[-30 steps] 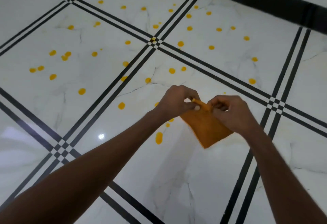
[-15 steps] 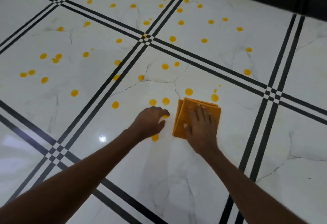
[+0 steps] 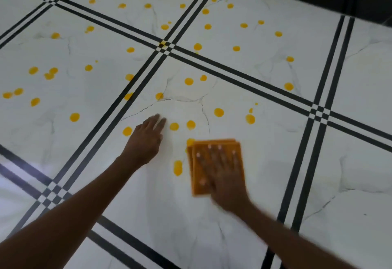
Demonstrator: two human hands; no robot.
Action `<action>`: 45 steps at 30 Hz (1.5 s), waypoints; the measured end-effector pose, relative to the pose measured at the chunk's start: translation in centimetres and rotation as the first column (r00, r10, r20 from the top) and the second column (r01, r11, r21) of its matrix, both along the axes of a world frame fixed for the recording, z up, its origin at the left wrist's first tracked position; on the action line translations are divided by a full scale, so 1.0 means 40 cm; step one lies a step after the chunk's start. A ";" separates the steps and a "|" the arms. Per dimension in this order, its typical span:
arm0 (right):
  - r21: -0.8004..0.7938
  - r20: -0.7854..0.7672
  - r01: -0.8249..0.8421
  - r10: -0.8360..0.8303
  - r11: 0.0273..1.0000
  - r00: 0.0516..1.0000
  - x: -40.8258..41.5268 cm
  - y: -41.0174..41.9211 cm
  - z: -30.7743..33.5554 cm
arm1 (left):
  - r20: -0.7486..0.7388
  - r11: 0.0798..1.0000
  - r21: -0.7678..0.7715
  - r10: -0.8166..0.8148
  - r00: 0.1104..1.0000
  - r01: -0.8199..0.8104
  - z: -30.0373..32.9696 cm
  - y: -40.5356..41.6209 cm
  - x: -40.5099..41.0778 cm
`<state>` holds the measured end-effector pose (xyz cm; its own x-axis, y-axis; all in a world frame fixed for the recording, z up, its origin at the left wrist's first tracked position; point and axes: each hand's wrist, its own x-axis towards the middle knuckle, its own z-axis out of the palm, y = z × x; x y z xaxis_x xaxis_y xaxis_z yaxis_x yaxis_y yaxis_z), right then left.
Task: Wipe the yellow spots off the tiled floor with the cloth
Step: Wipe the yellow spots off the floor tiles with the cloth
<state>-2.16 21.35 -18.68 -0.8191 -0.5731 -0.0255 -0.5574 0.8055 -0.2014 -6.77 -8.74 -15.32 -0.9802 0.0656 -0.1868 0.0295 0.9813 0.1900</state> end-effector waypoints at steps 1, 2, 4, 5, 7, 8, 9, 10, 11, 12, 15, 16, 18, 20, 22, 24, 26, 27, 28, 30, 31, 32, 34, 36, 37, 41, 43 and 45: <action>0.030 -0.025 0.055 -0.054 0.998 0.998 -0.102 0.020 -0.014 | 0.001 1.000 0.009 0.001 1.000 -0.001 -0.005 -0.004 0.000; 0.068 -0.030 0.175 -0.173 0.982 0.984 -0.204 0.051 -0.020 | 0.004 1.000 0.018 -0.001 1.000 0.001 -0.009 -0.007 -0.003; 0.089 -0.062 0.460 -0.456 0.883 0.888 -0.326 0.131 -0.011 | 0.022 0.999 0.040 0.002 1.000 -0.003 -0.008 -0.013 -0.005; 0.047 -0.053 0.570 -0.568 0.820 0.821 -0.322 0.159 -0.009 | 0.033 0.999 0.046 0.001 0.999 -0.002 -0.007 -0.016 -0.005; -0.009 -0.052 0.707 -0.706 0.707 0.706 -0.210 0.133 0.008 | 0.036 1.000 0.019 -0.025 0.999 0.024 -0.002 -0.025 -0.002; 0.010 -0.048 0.715 -0.714 0.699 0.698 -0.117 0.090 0.022 | 0.039 0.999 -0.004 -0.045 0.998 0.045 0.001 -0.025 0.002; 0.031 -0.042 0.652 -0.651 0.757 0.758 -0.027 0.040 0.025 | 0.049 0.997 -0.025 -0.069 0.996 0.071 0.004 -0.026 0.007; 0.036 -0.005 0.544 -0.544 0.838 0.839 0.045 -0.009 0.029 | 0.060 0.995 -0.039 -0.085 0.995 0.087 0.005 -0.026 0.014; 0.024 0.002 0.410 -0.410 0.912 0.912 0.080 -0.048 0.018 | 0.060 0.995 -0.046 -0.086 0.994 0.089 0.006 -0.027 0.021; 0.015 0.010 0.273 -0.274 0.962 0.962 0.064 -0.071 0.013 | 0.054 0.995 -0.049 -0.089 0.995 0.092 0.007 -0.029 0.023; -0.007 -0.047 -0.025 0.024 1.000 0.999 -0.186 -0.047 -0.009 | 0.063 0.994 -0.061 -0.086 0.994 0.090 0.005 -0.031 0.024; 0.014 -0.058 -0.001 0.002 1.000 0.998 -0.276 -0.015 -0.018 | 0.063 0.993 -0.069 -0.088 0.994 0.092 0.004 -0.028 0.024; 0.042 -0.093 0.256 -0.252 0.966 0.963 -0.388 0.069 -0.027 | 0.062 0.993 -0.073 -0.092 0.994 0.096 0.004 -0.026 0.024; -0.042 -0.069 0.517 -0.519 0.855 0.852 -0.360 0.129 -0.018 | 0.077 0.993 -0.071 -0.088 0.993 0.093 0.010 -0.025 0.024; -0.068 -0.069 0.689 -0.692 0.722 0.719 -0.193 0.103 0.002 | 0.076 0.993 -0.076 -0.080 0.994 0.085 0.013 -0.023 0.025; -0.012 -0.055 0.642 -0.641 0.767 0.765 0.025 0.009 0.023 | 0.079 0.995 -0.060 -0.076 0.994 0.081 0.019 -0.022 0.025; -0.028 -0.017 0.444 -0.445 0.895 0.895 0.115 -0.073 0.026 | 0.087 0.997 -0.039 -0.069 0.994 0.072 0.024 -0.016 0.023; -0.046 -0.012 0.320 -0.320 0.946 0.947 0.086 -0.100 0.024 | 0.095 0.997 -0.035 -0.067 0.993 0.070 0.027 -0.016 0.020; -0.042 -0.025 0.181 -0.182 0.983 0.983 0.019 -0.115 0.024 | 0.103 0.997 -0.034 -0.062 0.993 0.066 0.027 -0.017 0.017; -0.010 -0.028 -0.059 0.058 0.998 0.998 -0.167 -0.117 0.014 | 0.099 0.998 -0.034 -0.052 0.994 0.056 0.026 -0.018 0.013; 0.013 -0.044 -0.084 0.084 0.996 0.995 -0.265 -0.099 -0.002 | 0.099 0.998 -0.032 -0.053 0.994 0.056 0.026 -0.017 0.015; 0.044 -0.068 -0.027 0.030 0.999 0.997 -0.351 -0.066 -0.014 | 0.101 0.998 -0.032 -0.055 0.993 0.058 0.026 -0.016 0.016; 0.061 -0.098 0.212 -0.206 0.975 0.974 -0.453 0.033 -0.022 | 0.109 0.998 -0.030 -0.048 0.993 0.052 0.026 -0.016 0.018; -0.014 -0.093 0.429 -0.428 0.903 0.899 -0.397 0.091 -0.011 | 0.125 0.999 -0.025 -0.034 0.992 0.038 0.029 -0.016 0.023; -0.045 -0.085 0.528 -0.530 0.848 0.844 -0.316 0.087 0.002 | 0.128 0.999 -0.022 -0.030 0.991 0.033 0.028 -0.014 0.026; -0.058 0.004 0.377 -0.378 0.924 0.926 0.159 -0.107 0.045 | 0.121 1.000 0.002 -0.011 0.993 0.010 0.047 -0.011 0.042; -0.133 0.039 0.086 -0.081 0.987 0.996 0.249 -0.197 0.048 | 0.056 0.998 0.011 0.055 0.997 -0.056 0.068 -0.039 0.063; -0.136 0.006 -0.176 0.178 0.975 0.984 0.113 -0.237 0.025 | -0.024 0.992 -0.013 0.122 0.992 -0.122 0.078 -0.090 0.094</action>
<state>2.35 11.87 -17.70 -0.7043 -0.7083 0.0473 -0.6840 0.6592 -0.3123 -3.03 -12.33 -12.19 -0.9848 -0.0570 -0.1643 -0.0863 0.9805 0.1768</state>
